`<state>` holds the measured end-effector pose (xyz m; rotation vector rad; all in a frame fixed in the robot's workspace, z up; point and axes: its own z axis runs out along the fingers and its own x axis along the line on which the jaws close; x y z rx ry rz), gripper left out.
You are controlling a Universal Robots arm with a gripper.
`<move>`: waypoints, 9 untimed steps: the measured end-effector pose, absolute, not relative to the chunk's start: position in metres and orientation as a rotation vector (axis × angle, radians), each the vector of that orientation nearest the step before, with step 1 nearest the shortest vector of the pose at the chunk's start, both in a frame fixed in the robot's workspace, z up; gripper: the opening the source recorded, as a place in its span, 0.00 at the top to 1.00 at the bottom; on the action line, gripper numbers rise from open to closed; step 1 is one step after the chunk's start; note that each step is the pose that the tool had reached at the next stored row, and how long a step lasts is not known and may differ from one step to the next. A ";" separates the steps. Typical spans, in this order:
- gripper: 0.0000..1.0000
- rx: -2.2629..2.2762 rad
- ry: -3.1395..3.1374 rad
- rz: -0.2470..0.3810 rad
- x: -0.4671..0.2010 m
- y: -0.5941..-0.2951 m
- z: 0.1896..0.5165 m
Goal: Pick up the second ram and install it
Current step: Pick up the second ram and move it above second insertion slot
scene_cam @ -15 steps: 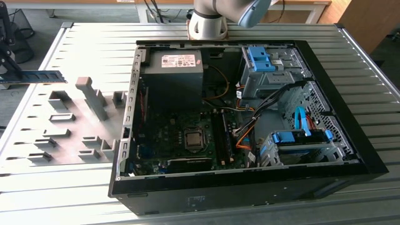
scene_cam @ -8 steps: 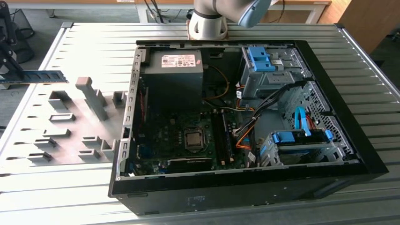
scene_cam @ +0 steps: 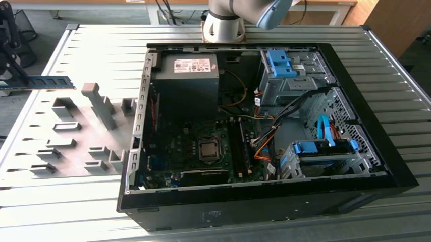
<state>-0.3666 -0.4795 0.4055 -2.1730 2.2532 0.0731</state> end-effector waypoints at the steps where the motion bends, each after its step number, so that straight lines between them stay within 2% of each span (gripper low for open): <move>1: 0.86 -2.173 2.253 0.073 -0.366 -0.480 0.405; 9: 0.86 -2.173 2.253 0.073 -0.363 -0.480 0.406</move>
